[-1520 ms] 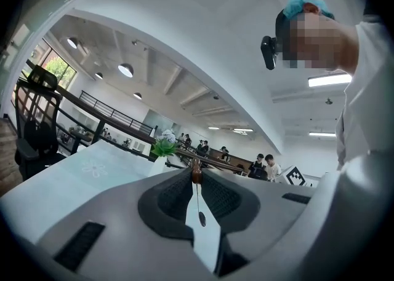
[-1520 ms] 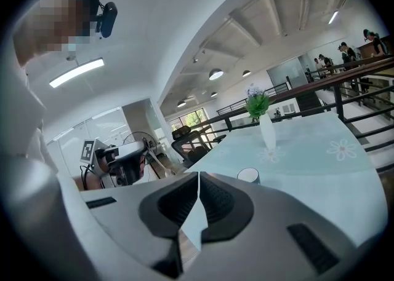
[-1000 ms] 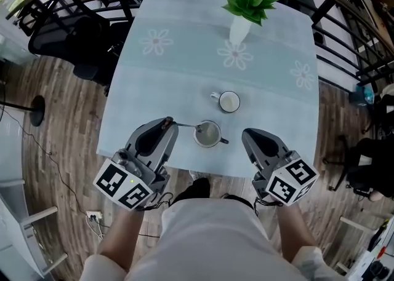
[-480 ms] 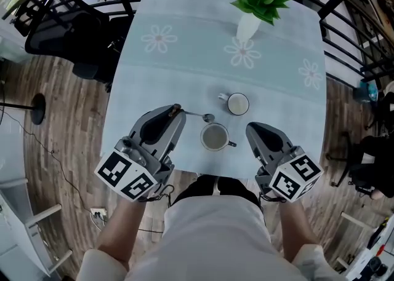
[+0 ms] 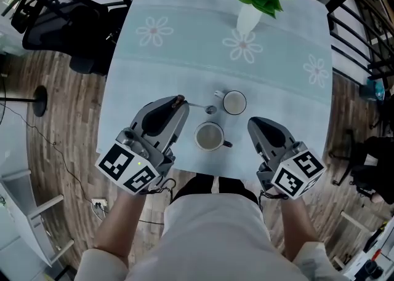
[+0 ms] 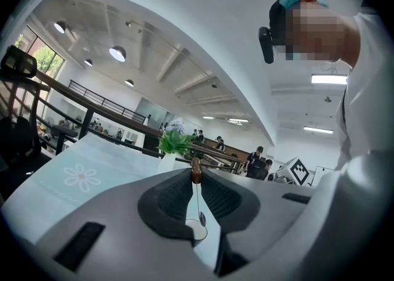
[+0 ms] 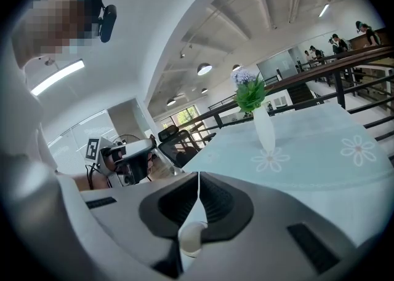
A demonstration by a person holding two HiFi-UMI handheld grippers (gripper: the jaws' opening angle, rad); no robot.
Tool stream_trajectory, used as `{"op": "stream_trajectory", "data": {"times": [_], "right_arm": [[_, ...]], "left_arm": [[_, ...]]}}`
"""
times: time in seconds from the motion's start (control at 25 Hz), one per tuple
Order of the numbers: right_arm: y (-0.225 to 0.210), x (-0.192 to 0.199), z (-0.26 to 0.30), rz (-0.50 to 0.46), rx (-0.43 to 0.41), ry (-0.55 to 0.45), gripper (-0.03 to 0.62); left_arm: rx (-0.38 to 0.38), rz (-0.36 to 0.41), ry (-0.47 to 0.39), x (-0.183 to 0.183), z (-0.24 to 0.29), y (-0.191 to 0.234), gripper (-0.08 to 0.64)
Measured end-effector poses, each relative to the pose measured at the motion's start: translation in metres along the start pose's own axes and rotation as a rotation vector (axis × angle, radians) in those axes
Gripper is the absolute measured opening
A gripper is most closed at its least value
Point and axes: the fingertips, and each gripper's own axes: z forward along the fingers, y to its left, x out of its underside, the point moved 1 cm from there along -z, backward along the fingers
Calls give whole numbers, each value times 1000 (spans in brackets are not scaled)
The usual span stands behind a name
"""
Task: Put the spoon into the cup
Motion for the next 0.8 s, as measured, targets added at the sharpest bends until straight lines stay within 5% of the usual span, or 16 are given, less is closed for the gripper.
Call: {"op": "stream_trajectory", "data": {"times": [0.8], "right_arm": [[-85, 20, -12, 82, -31, 56, 23]], "left_arm": [[-17, 106, 163, 76, 105, -3, 57]]}}
